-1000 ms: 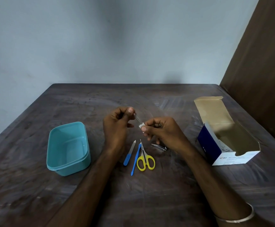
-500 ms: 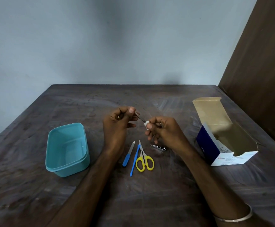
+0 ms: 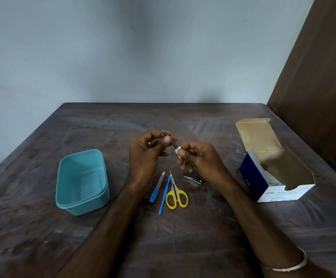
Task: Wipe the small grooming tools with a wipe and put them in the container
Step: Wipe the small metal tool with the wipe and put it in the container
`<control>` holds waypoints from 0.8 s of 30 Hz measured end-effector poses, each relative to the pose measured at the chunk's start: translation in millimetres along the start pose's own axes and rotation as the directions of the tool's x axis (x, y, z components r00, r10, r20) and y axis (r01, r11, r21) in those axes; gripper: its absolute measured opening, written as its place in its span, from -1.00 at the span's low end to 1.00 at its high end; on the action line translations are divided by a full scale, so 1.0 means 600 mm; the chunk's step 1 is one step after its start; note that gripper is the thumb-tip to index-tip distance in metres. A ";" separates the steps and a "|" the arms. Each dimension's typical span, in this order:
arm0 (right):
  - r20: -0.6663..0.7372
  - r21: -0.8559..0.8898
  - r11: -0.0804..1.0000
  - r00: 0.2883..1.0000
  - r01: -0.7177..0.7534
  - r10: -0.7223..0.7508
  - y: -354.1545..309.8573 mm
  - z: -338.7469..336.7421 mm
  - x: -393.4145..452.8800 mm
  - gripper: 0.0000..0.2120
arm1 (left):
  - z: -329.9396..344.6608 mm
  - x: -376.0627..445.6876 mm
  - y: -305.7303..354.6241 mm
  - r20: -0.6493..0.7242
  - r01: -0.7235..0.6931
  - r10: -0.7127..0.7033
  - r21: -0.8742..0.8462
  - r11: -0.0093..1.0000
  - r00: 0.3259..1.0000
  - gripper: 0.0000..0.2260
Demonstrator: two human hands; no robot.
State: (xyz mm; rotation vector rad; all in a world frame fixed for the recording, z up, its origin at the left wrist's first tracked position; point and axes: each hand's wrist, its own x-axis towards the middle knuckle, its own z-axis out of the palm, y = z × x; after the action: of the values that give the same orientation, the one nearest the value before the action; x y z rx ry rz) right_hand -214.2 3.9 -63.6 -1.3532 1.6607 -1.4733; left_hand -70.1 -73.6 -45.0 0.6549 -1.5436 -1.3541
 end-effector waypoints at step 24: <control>-0.250 0.337 0.940 0.957 -0.060 0.150 0.007 -0.017 0.005 -0.85 | -0.179 0.001 0.122 -0.263 0.208 0.029 0.823 0.529 0.964 -0.91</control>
State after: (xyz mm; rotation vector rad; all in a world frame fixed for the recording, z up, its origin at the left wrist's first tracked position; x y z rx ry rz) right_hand -225.8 4.6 -64.4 -0.8994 1.5318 -1.8376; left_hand 39.5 -103.9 18.2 1.4673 -1.9383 -0.4348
